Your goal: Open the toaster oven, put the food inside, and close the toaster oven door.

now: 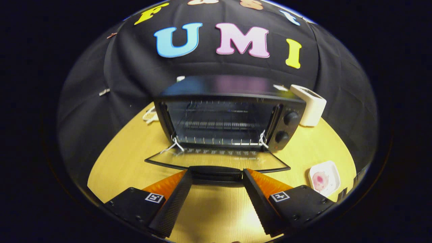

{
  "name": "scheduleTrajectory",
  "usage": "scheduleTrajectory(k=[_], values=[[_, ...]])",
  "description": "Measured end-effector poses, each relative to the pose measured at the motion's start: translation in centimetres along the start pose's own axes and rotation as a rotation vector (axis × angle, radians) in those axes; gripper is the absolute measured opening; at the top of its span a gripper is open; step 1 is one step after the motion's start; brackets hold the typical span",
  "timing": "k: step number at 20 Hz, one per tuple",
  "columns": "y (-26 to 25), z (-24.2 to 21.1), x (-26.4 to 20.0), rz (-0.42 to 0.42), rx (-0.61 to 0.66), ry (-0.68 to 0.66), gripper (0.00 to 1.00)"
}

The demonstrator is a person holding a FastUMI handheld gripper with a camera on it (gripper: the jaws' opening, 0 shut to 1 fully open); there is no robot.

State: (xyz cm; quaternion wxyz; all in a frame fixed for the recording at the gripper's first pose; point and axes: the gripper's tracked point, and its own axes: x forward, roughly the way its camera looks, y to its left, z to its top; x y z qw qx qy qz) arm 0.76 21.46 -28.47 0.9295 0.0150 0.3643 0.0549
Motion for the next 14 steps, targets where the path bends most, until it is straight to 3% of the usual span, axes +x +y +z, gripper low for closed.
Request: scheduleTrajectory(k=[3,9,14], values=[[-1.3,-3.3,1.0,-0.001,0.03,0.114,0.99],[-5.0,-1.9,-1.8,0.053,-0.018,0.082,0.99],[-12.2,-0.1,-4.3,0.082,-0.001,0.085,0.99]])
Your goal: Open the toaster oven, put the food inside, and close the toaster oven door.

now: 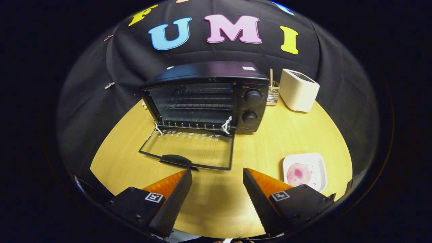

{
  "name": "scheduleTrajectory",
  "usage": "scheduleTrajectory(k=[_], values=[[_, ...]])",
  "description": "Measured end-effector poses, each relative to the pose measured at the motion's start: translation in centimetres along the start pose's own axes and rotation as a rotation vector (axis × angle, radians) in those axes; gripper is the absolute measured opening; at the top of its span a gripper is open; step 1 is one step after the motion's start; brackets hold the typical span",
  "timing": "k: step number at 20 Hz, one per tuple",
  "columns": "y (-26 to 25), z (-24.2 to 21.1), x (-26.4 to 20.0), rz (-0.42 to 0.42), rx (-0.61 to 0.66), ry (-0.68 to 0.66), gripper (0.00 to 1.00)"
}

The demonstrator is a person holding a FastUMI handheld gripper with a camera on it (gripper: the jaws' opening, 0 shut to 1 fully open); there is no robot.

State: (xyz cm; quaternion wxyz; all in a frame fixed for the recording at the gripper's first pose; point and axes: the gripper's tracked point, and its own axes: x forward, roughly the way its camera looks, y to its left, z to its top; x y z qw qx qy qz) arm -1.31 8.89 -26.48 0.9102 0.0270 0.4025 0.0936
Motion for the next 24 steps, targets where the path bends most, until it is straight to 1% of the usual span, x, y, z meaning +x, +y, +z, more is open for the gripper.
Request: scheduleTrajectory(k=[2,5,7,10,13,18,24], values=[[-3.9,0.4,-0.7,-0.012,-0.003,0.001,0.99],[-9.6,0.4,-1.6,-0.031,0.057,0.026,0.98],[-13.6,-0.2,-1.9,-0.052,0.112,0.046,0.99],[-18.8,-1.6,-2.1,-0.087,0.163,0.075,0.99],[-22.6,-3.0,-1.9,-0.106,0.185,0.113,1.0],[-26.3,-6.1,-0.6,-0.098,0.169,0.2,1.0],[-27.8,-9.0,1.2,-0.065,0.105,0.287,0.98]])
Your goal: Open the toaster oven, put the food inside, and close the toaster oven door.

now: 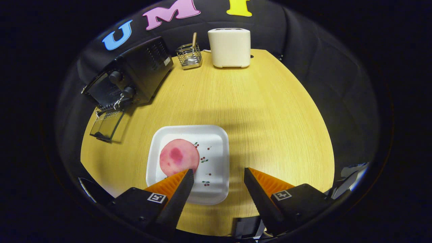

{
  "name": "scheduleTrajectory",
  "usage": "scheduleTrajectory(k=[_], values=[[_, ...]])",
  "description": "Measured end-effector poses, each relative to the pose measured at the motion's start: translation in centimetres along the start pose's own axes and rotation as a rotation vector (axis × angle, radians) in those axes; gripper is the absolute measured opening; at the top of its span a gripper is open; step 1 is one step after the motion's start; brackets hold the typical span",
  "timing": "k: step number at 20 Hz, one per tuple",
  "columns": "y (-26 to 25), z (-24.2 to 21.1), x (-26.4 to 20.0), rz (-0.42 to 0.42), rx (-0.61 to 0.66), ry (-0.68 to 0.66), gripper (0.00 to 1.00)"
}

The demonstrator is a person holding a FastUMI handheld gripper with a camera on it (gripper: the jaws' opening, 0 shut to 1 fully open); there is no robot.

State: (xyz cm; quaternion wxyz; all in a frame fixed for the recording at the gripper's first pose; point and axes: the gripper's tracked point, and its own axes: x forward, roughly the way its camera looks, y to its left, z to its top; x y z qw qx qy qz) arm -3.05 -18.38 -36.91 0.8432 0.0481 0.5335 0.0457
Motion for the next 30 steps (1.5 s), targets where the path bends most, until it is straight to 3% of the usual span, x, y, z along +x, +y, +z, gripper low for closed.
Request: scheduleTrajectory(k=[2,5,6,9,10,11,13,16,20,22,27,30], values=[[0.0,-0.2,0.2,0.013,-0.006,0.017,0.93],[0.0,-0.7,0.7,0.016,0.001,0.042,0.78],[0.0,-0.4,0.8,0.016,0.004,0.033,0.68],[-0.1,-0.6,1.0,0.003,-0.013,0.049,0.55],[-0.4,-0.9,0.9,-0.007,-0.016,0.059,0.42],[-0.2,-0.8,0.8,-0.008,-0.018,0.063,0.36],[-0.3,-0.8,1.0,-0.001,-0.038,0.078,0.36],[0.1,-1.1,0.8,0.022,0.032,0.12,0.17],[0.8,-1.3,0.8,0.081,0.033,0.142,0.07],[1.0,-1.5,0.7,0.11,0.099,0.164,0.05],[3.4,-2.2,-0.8,0.231,0.399,0.166,0.05],[4.2,-3.4,-1.6,0.259,0.549,0.151,0.05]])
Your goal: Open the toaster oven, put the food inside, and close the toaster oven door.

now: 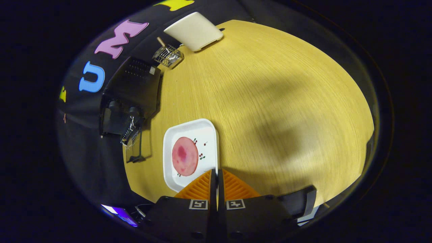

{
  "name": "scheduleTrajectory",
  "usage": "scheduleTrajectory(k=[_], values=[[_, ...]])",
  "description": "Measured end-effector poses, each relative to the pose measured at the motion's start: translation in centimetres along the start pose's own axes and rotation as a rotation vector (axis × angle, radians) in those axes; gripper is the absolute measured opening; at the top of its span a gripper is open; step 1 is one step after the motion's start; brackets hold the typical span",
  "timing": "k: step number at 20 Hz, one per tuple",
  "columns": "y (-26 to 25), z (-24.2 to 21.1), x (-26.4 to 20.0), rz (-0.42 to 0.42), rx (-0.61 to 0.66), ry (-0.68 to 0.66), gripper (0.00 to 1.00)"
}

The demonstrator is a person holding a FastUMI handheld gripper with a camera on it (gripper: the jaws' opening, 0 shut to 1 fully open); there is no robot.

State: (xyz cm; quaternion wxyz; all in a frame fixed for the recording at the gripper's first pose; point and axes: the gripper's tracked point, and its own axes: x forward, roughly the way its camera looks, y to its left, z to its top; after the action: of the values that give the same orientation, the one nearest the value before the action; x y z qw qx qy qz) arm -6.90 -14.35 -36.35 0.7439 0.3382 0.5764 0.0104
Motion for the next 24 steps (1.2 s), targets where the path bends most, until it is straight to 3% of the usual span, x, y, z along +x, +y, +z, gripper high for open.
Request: scheduleTrajectory(k=[3,10,24], values=[[0.1,-1.3,-1.1,0.027,0.144,-0.046,0.05],[2.1,-3.1,-4.0,0.063,0.255,-0.172,0.05],[13.3,-5.3,-7.8,0.235,0.236,-0.227,0.05]])
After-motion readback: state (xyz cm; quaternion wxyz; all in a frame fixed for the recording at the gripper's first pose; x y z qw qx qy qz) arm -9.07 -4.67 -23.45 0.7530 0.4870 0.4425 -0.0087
